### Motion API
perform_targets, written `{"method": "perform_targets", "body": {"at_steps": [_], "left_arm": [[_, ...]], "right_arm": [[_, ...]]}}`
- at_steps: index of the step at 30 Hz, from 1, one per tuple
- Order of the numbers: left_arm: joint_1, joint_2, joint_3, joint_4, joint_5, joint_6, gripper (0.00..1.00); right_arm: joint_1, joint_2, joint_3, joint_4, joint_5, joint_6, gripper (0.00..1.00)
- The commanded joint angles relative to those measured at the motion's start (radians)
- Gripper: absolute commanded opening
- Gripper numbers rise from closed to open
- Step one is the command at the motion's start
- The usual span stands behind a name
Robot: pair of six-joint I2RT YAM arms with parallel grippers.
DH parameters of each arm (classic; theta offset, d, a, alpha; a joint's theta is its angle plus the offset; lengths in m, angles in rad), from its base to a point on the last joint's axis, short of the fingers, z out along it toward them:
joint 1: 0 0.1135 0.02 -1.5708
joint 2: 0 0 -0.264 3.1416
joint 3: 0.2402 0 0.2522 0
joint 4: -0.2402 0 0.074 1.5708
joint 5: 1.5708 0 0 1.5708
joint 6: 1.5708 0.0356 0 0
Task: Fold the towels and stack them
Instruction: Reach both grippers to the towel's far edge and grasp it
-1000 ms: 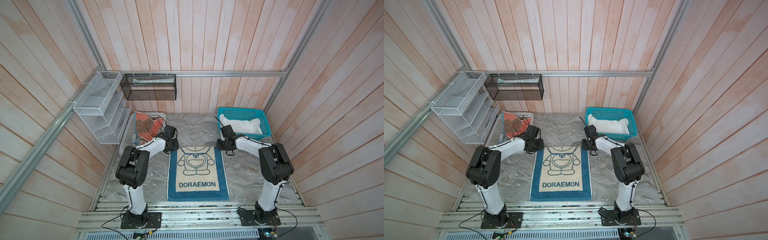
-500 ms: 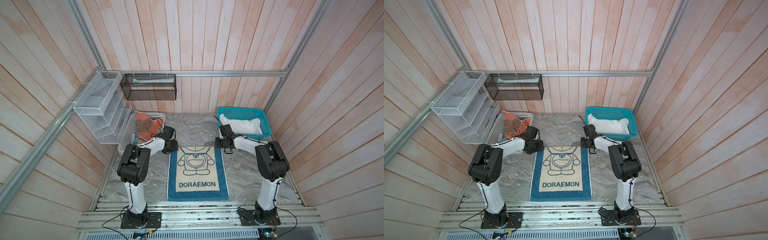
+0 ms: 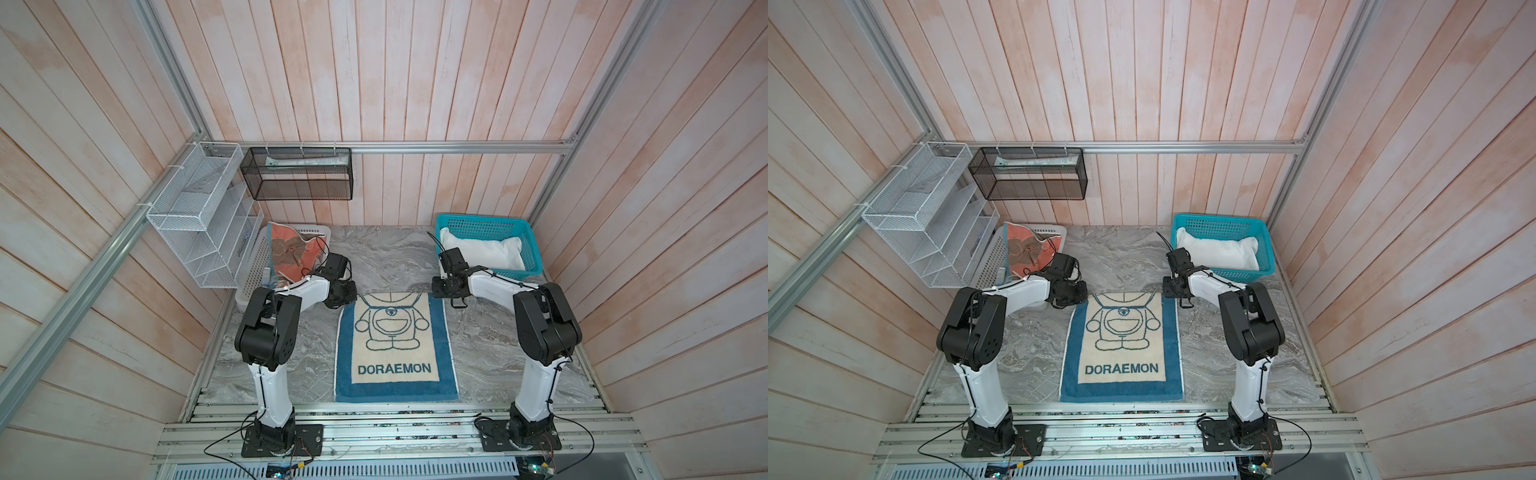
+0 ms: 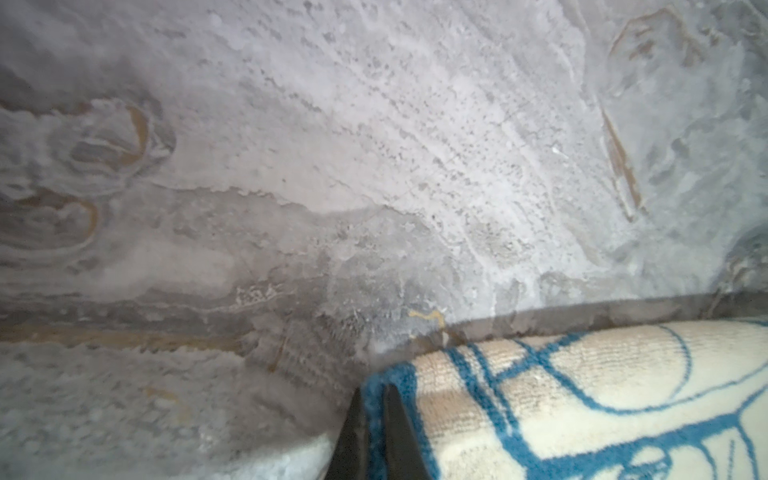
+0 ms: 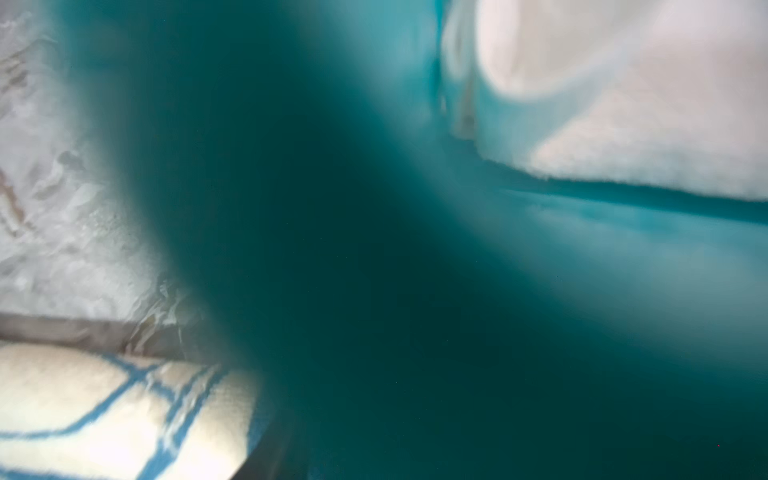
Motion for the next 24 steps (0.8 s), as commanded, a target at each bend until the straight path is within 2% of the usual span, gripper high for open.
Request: {"method": "perform_targets", "body": {"at_steps": [1,5,8,15,20,24], "left_arm": [[0.004,-0.038,-0.024,0.016,0.022,0.019,0.03],[0.002,-0.051,-0.038,0.045,0.061,0.031,0.01],[-0.003,-0.048,-0.033,0.052,0.098,0.037,0.0],[-0.063,-0.049,-0.049,0.05,0.115,0.042,0.0],[-0.123,-0.06,-0.057,0.046,0.119,0.057,0.0],[-0.131,-0.071,-0.065,0.063,0.152,0.067,0.0]], "right_arm": [[0.026,-0.094,0.012,-0.101,0.048,0.009,0.44],[0.098,-0.194,-0.117,-0.011,0.106,0.073,0.44],[0.094,-0.211,-0.205,0.068,0.103,0.122,0.44],[0.067,-0.183,-0.233,0.077,0.127,0.167,0.44],[0.027,-0.228,-0.284,0.105,0.094,0.197,0.44],[-0.024,-0.262,-0.324,0.162,-0.02,0.251,0.44]]}}
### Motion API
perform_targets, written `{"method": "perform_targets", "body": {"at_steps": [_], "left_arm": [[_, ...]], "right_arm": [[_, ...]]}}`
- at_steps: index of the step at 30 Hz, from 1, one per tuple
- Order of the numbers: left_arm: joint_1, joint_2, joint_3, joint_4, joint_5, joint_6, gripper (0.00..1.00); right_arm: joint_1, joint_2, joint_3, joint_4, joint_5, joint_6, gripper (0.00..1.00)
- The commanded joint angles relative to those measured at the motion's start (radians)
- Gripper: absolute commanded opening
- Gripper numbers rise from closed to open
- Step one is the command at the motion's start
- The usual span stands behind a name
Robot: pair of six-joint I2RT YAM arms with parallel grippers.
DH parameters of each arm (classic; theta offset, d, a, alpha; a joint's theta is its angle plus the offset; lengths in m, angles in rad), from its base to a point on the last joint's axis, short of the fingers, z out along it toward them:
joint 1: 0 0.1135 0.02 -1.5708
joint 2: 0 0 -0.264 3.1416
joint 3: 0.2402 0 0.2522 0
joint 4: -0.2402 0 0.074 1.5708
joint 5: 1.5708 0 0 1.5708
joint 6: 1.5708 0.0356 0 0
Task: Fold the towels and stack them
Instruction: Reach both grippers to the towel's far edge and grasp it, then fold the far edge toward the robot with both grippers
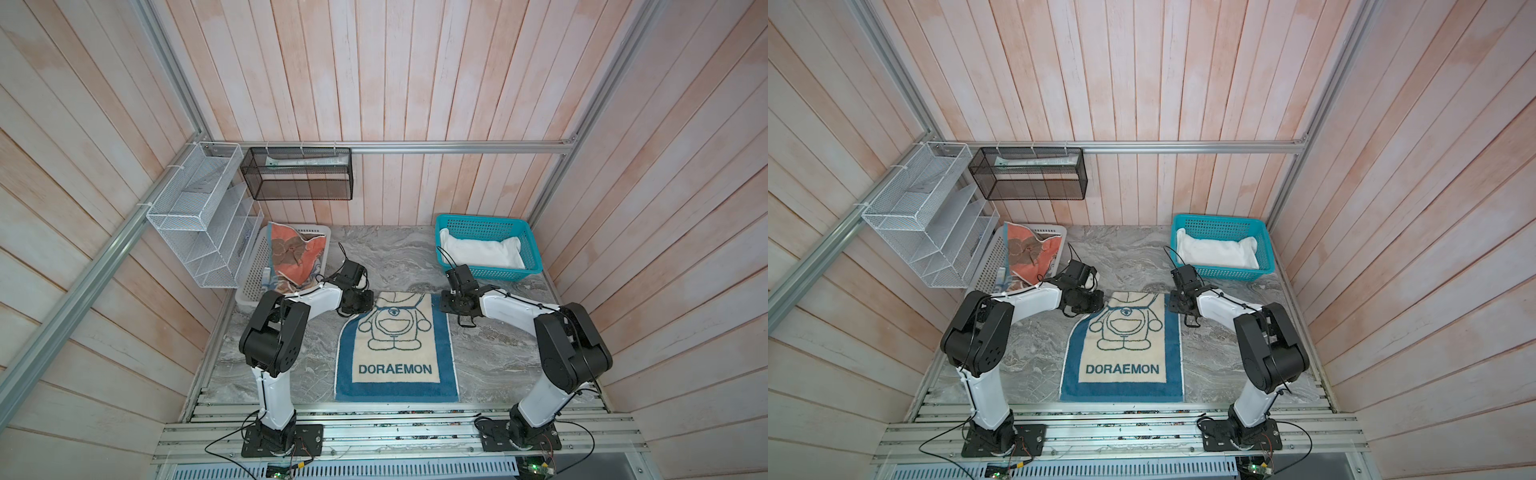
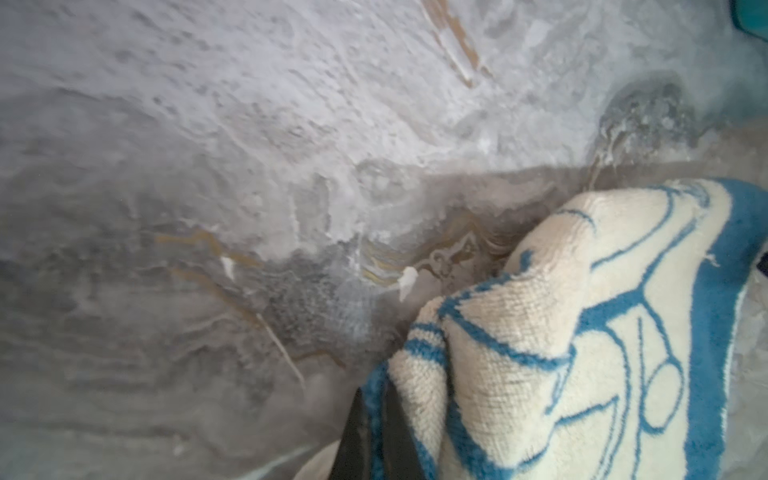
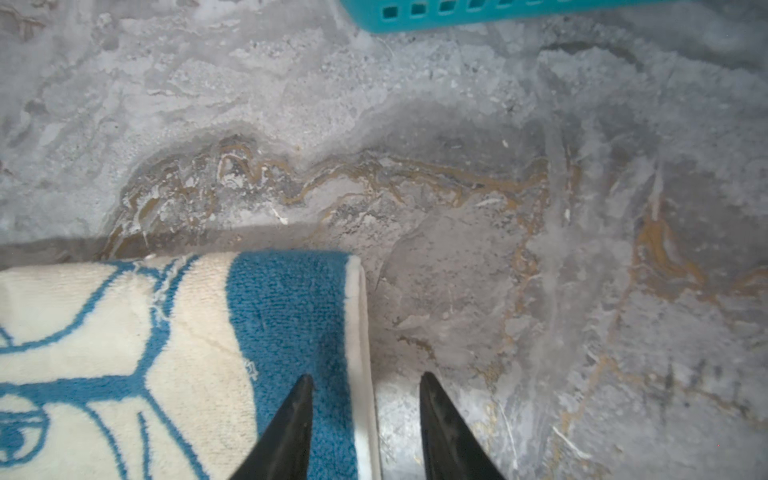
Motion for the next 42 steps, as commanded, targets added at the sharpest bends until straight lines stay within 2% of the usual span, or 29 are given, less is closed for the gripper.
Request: {"method": "perform_targets", "body": {"at_steps": [1,4,9,12,18,22,34,38,42], "left_arm": [[0.003,-0.045,-0.014,0.024,0.041,0.03,0.0],[0.001,-0.041,0.002,0.011,0.039,0.048,0.0],[0.002,-0.028,0.025,-0.006,0.03,0.064,0.0],[0.006,-0.023,0.03,-0.01,0.028,0.067,0.0],[0.05,-0.064,0.031,-0.014,0.052,0.091,0.0],[0.109,-0.114,0.036,-0.014,0.097,0.111,0.0],[0.165,-0.282,0.031,0.007,0.153,0.139,0.0],[0.161,-0.363,-0.063,0.073,0.179,0.116,0.0],[0.103,-0.507,-0.245,0.144,0.122,0.096,0.0]], "right_arm": [[-0.032,-0.049,-0.034,0.078,-0.077,0.067,0.44],[-0.033,-0.03,-0.043,0.14,-0.081,0.077,0.44],[-0.033,0.086,0.008,0.158,-0.103,0.067,0.44],[-0.032,0.13,0.025,0.179,-0.137,0.066,0.4],[-0.033,0.106,0.015,0.205,-0.132,0.022,0.15],[-0.032,0.046,0.014,0.212,-0.096,-0.082,0.0],[-0.035,-0.178,0.004,0.229,-0.049,-0.283,0.0],[-0.035,-0.242,-0.035,0.209,-0.104,-0.331,0.0],[-0.034,-0.369,-0.196,0.235,-0.19,-0.252,0.0]]}}
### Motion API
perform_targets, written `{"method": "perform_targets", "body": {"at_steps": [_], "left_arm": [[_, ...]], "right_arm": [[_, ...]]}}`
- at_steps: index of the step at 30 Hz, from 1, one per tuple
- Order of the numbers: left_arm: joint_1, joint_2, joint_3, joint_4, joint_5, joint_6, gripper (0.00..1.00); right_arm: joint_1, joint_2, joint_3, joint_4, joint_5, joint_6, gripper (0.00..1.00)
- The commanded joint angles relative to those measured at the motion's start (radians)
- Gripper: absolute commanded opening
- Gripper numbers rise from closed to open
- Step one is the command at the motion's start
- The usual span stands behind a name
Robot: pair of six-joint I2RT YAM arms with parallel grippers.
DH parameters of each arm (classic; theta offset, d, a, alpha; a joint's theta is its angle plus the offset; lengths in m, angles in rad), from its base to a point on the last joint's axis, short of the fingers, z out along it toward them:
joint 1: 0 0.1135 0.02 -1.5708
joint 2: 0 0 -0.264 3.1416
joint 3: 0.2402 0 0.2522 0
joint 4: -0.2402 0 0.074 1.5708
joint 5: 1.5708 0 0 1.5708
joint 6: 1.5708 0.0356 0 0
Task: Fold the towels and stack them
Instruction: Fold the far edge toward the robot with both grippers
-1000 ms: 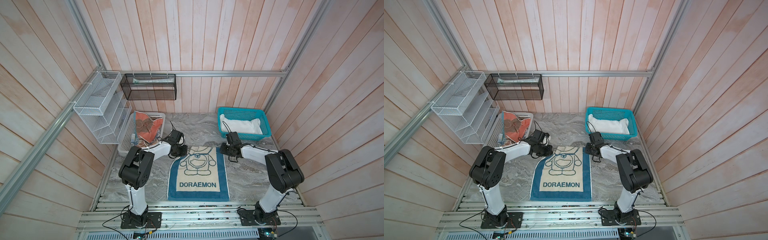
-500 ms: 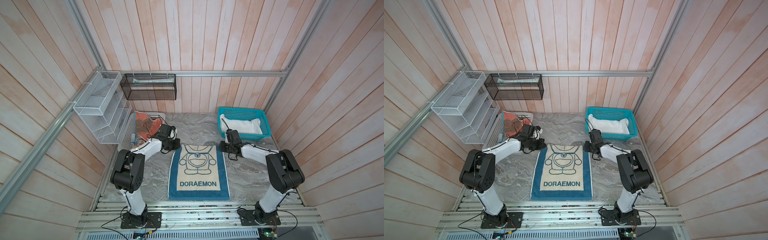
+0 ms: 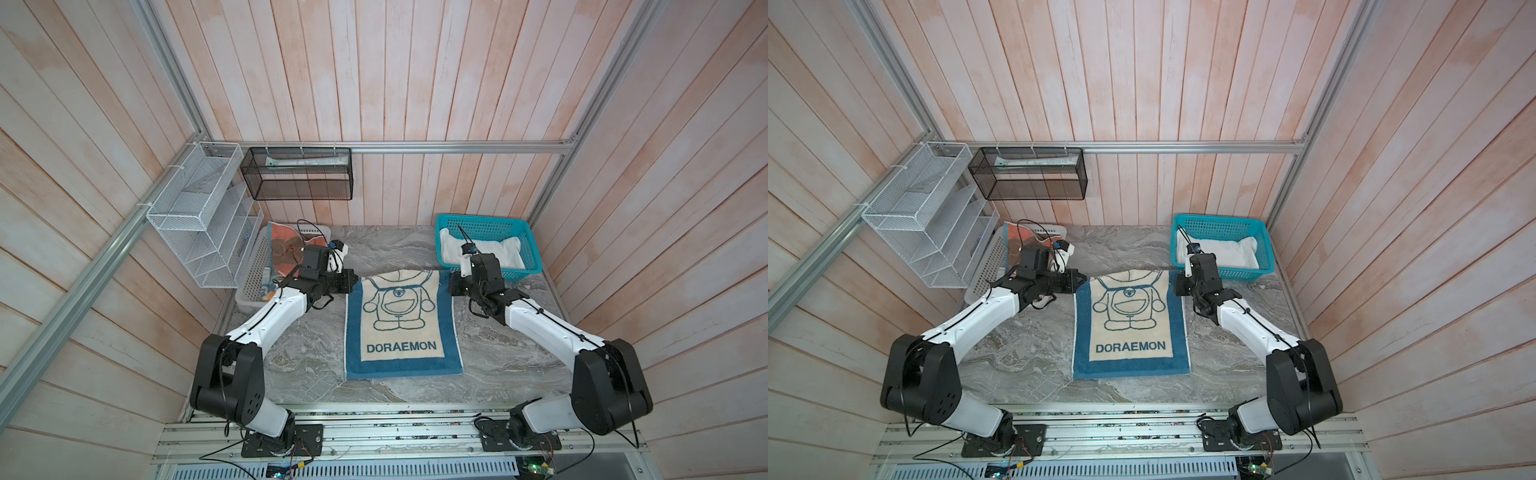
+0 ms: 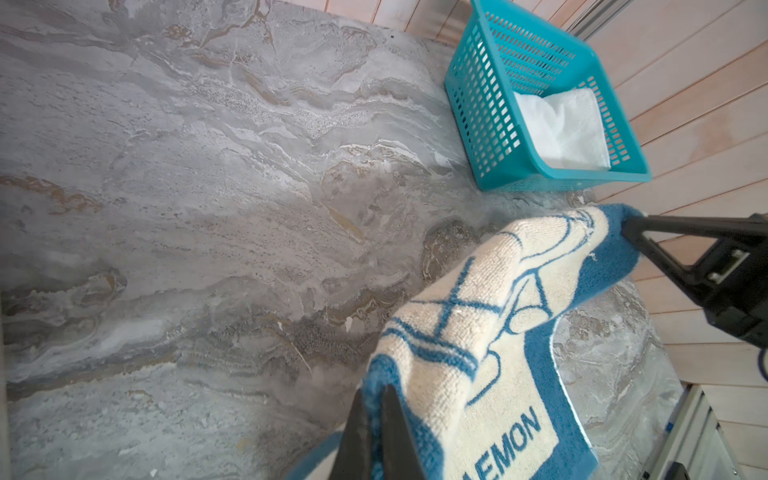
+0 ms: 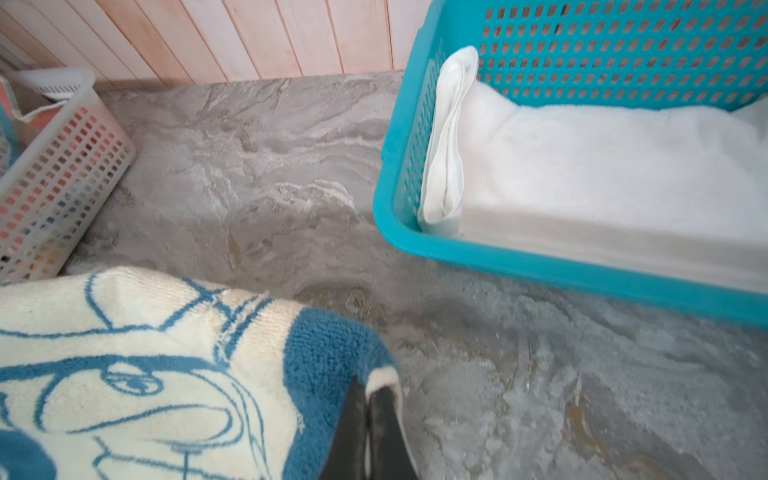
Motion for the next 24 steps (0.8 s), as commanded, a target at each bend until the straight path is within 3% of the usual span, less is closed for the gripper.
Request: {"method": "perform_targets", "body": {"at_steps": [1,3,6,8,10,15,19,24], "left_arm": [[-0.052,-0.122,-0.156,0.079,-0.04,-0.037,0.0],[-0.079,-0.197,-0.268,0.114,-0.062,-0.098,0.0],[-0.105,-0.306,-0.42,0.133,-0.091,-0.2,0.02],[-0.111,-0.398,-0.503,0.112,-0.135,-0.265,0.29],[-0.112,-0.491,-0.55,0.074,-0.178,-0.304,0.4],[-0.105,-0.625,-0.58,-0.016,-0.227,-0.373,0.46],[-0.1,-0.559,-0.549,-0.079,-0.181,-0.413,0.46],[-0.1,-0.451,-0.551,-0.079,-0.088,-0.44,0.46]], "right_arm": [[0.003,-0.103,-0.14,0.011,-0.09,0.06,0.0],[0.004,-0.176,-0.245,0.021,-0.117,0.149,0.0],[0.006,-0.293,-0.391,-0.002,-0.152,0.3,0.22],[0.008,-0.393,-0.449,-0.063,-0.181,0.377,0.36],[0.01,-0.494,-0.466,-0.152,-0.166,0.439,0.43],[0.008,-0.663,-0.465,-0.307,-0.083,0.497,0.5],[0.006,-0.614,-0.442,-0.338,-0.063,0.484,0.53],[0.003,-0.38,-0.371,-0.336,-0.14,0.4,0.53]]}}
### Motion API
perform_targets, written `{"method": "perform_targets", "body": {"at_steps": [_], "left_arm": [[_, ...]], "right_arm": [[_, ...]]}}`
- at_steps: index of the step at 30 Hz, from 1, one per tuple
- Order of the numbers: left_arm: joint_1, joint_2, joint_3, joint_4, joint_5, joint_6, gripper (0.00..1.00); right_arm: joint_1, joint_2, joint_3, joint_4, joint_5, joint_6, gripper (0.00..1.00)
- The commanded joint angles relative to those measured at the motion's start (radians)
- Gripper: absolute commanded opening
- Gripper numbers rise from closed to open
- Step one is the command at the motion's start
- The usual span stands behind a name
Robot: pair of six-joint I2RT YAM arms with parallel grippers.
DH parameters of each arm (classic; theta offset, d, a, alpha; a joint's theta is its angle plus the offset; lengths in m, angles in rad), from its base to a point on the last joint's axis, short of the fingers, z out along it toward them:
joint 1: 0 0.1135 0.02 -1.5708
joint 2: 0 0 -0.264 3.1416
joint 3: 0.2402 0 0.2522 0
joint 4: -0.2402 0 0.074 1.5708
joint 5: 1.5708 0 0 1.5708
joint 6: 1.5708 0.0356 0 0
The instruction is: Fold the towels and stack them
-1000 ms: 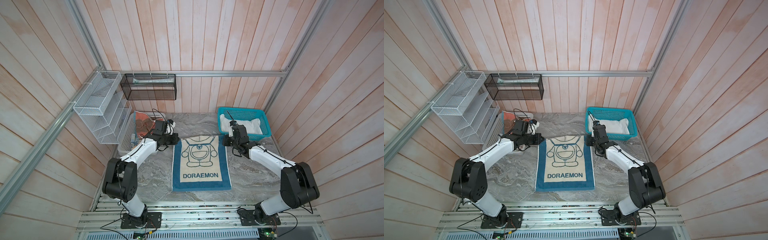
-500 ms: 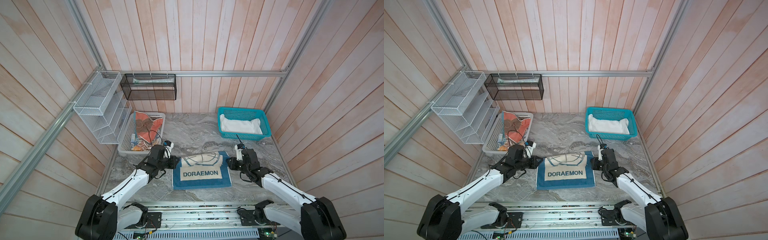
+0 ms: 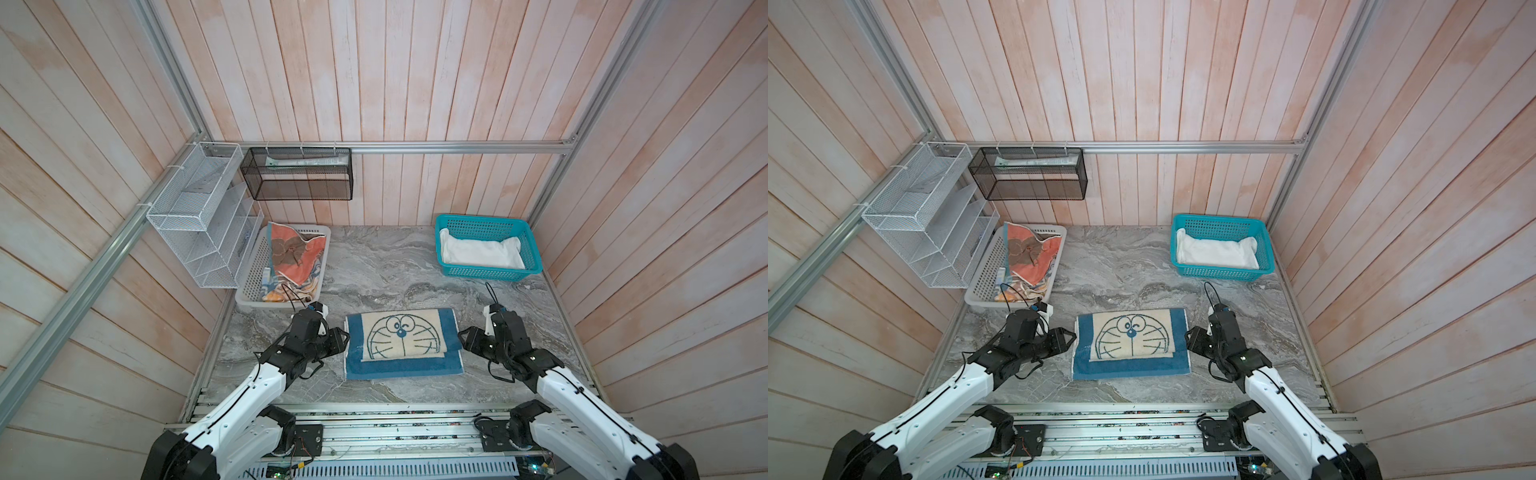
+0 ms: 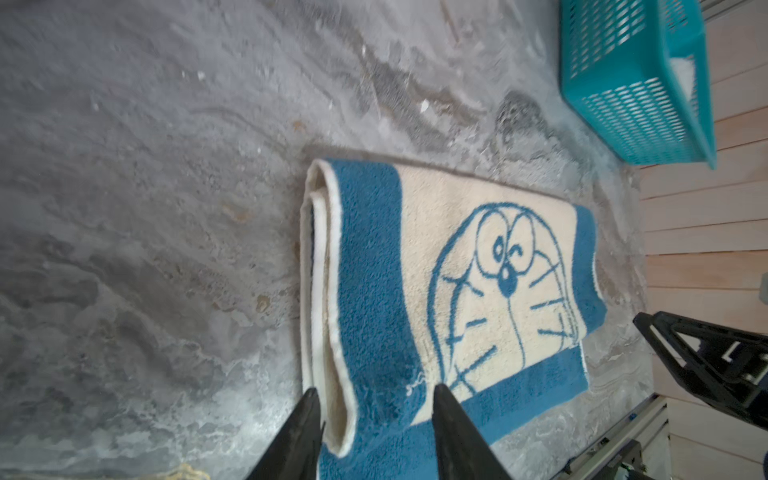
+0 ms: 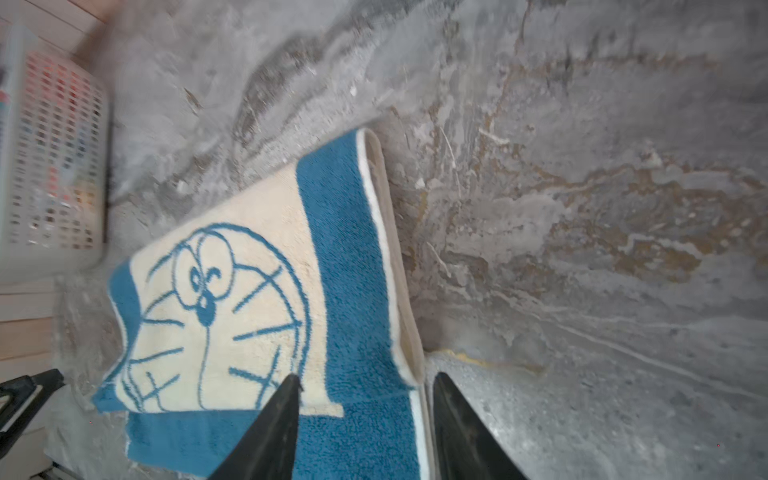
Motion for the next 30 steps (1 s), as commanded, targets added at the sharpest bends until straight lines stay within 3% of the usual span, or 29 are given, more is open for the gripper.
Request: {"method": "perform_targets", "body": {"at_steps": [1,11,13,15,16,18,21,30], "left_arm": [[0.003,0.047,0.007,-0.02,0.071,-0.046,0.49],[0.002,0.125,-0.029,0.043,0.152,-0.087,0.54],[0.001,0.147,-0.032,0.071,0.172,-0.089,0.53],[0.002,0.169,-0.024,0.088,0.197,-0.089,0.51],[0.002,0.177,-0.011,0.083,0.202,-0.082,0.47],[0.002,0.177,0.012,0.059,0.202,-0.067,0.27],[0.002,0.142,0.047,0.0,0.187,-0.048,0.03],[0.002,0.013,0.167,-0.271,0.123,-0.052,0.0]], "right_arm": [[-0.002,0.123,0.069,-0.047,-0.042,-0.06,0.53],[-0.002,0.314,0.11,0.058,-0.128,-0.178,0.52],[-0.002,0.324,0.115,0.06,-0.132,-0.193,0.45],[-0.001,0.326,0.116,0.063,-0.132,-0.204,0.32],[-0.002,0.328,0.118,0.064,-0.134,-0.211,0.21],[-0.002,0.319,0.126,0.056,-0.131,-0.217,0.06],[-0.002,0.29,0.151,0.02,-0.132,-0.224,0.0],[-0.001,0.136,0.259,-0.241,-0.092,-0.174,0.0]]}}
